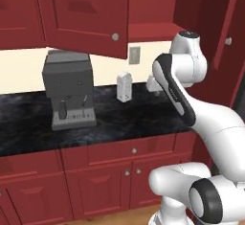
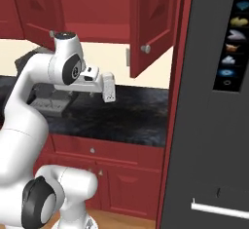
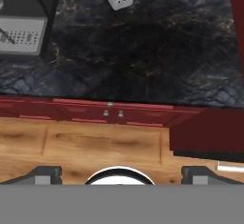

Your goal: Close all open cabinet doors.

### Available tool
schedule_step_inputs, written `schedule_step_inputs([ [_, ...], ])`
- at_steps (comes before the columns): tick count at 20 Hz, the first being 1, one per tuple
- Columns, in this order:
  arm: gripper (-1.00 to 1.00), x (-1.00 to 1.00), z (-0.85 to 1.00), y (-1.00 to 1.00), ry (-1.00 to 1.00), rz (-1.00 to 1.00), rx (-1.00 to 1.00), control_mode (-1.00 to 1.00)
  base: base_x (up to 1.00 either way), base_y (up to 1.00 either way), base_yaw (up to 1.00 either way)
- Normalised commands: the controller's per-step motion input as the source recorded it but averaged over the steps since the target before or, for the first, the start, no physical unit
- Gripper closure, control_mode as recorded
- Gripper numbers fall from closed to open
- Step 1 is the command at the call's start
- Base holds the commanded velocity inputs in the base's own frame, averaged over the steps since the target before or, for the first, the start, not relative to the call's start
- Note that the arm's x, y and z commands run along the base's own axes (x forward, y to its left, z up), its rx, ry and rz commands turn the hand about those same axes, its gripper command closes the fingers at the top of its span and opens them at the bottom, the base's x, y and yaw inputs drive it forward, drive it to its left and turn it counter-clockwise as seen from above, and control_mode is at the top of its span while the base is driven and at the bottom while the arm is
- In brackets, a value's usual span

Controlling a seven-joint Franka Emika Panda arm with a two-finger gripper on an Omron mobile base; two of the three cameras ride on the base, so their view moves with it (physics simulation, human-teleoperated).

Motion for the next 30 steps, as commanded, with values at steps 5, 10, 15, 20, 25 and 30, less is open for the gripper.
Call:
schedule_step_inputs([
  [5,-1.00,0.00,0.00,0.00,0.00,0.00,0.00,1.00,0.60,-0.16,0.00],
  [10,-1.00,0.00,0.00,0.00,0.00,0.00,0.00,1.00,0.42,-0.19,0.00],
  [15,-1.00,0.00,0.00,0.00,0.00,0.00,0.00,1.00,0.35,-0.26,0.00],
  [20,-1.00,0.00,0.00,0.00,0.00,0.00,0.00,1.00,0.36,-0.19,0.00],
  [25,-1.00,0.00,0.00,0.00,0.00,0.00,0.00,1.00,0.18,-0.19,0.00],
  [30,-1.00,0.00,0.00,0.00,0.00,0.00,0.00,1.00,-0.01,-0.03,0.00],
])
